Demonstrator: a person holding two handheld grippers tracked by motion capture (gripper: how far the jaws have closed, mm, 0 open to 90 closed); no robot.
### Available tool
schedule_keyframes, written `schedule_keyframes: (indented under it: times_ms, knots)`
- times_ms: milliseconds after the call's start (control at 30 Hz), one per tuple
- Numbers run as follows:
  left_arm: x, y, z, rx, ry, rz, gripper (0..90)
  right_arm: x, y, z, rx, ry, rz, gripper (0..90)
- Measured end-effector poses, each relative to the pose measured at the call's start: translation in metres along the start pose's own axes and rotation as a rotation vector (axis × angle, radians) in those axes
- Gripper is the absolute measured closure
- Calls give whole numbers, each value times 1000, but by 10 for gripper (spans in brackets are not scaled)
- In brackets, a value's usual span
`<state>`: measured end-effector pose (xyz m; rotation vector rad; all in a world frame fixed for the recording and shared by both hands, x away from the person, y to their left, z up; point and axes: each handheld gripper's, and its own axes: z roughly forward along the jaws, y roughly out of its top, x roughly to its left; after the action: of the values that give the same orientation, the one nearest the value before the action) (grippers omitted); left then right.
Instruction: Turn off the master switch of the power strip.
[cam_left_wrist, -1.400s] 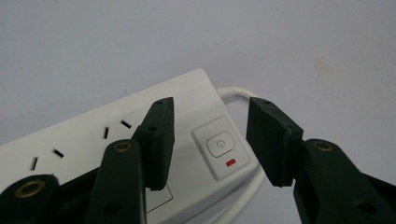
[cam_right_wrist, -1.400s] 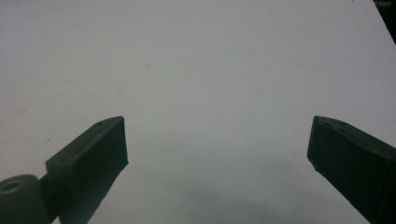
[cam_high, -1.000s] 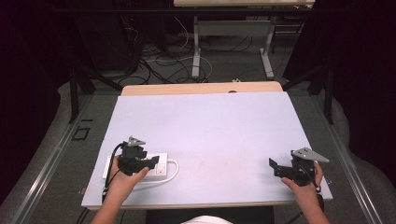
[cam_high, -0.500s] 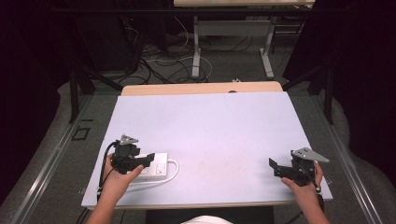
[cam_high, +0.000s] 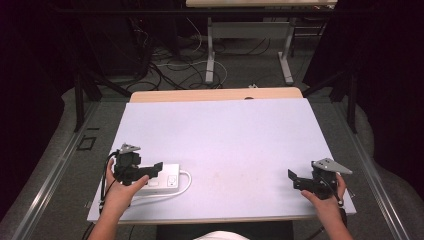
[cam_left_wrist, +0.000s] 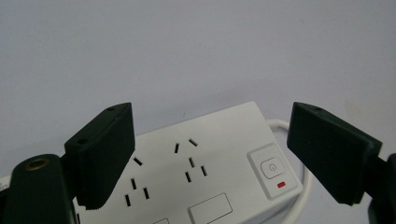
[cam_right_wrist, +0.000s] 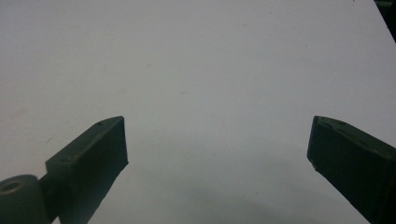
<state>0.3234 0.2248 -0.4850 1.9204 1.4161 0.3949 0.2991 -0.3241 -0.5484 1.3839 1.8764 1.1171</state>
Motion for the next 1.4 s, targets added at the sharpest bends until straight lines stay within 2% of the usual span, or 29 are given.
schedule_keyframes:
  times_ms: [100, 300, 567, 833, 967, 1133, 1167, 1333, 1400]
  knots:
    - [3, 0, -1, -5, 12, -5, 58, 0, 0, 1, -10, -3, 2, 45]
    - [12, -1, -4, -16, 31, -32, 6, 0, 0, 0, -6, 2, 3, 45]
    - [27, -5, -8, -30, 67, -60, 3, 0, 0, -1, 4, 0, 12, 45]
    - [45, -11, -14, -77, 87, -100, 3, 0, 0, -1, 1, 1, 18, 45]
    - [52, -14, -15, -89, 78, -105, 4, 0, 0, 0, -8, 3, 16, 45]
    - [59, -19, -12, -98, 74, -90, 4, -1, 0, -1, 0, -2, 19, 45]
    - [60, -19, -11, -96, 65, -94, 4, 0, -1, 1, -17, -7, 21, 45]
    - [64, -23, -6, -101, 72, -87, 4, -2, -1, 1, -15, -2, 10, 45]
    - [65, -24, -4, -105, 80, -85, 4, -1, -1, 1, -13, -2, 19, 45]
